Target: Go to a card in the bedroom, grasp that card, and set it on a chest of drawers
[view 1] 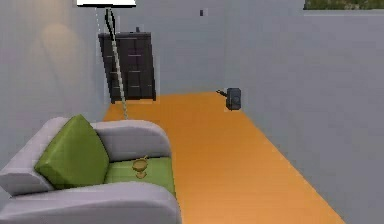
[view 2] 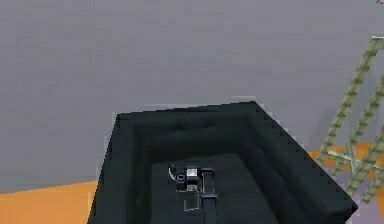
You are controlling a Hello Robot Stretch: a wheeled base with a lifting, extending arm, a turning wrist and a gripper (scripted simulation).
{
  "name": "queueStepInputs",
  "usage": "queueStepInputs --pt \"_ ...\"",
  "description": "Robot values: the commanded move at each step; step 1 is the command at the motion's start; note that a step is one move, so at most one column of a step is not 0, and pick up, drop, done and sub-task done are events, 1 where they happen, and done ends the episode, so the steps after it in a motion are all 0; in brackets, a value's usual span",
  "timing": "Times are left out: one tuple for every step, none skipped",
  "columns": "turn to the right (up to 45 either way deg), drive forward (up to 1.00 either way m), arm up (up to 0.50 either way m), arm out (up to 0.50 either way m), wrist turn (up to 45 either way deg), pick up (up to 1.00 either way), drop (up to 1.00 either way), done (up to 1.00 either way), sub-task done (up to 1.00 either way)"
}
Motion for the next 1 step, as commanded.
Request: queueStepInputs --pt "0.0 0.00 -0.30 0.00 0.0 0.00 0.00 0.00 0.00"
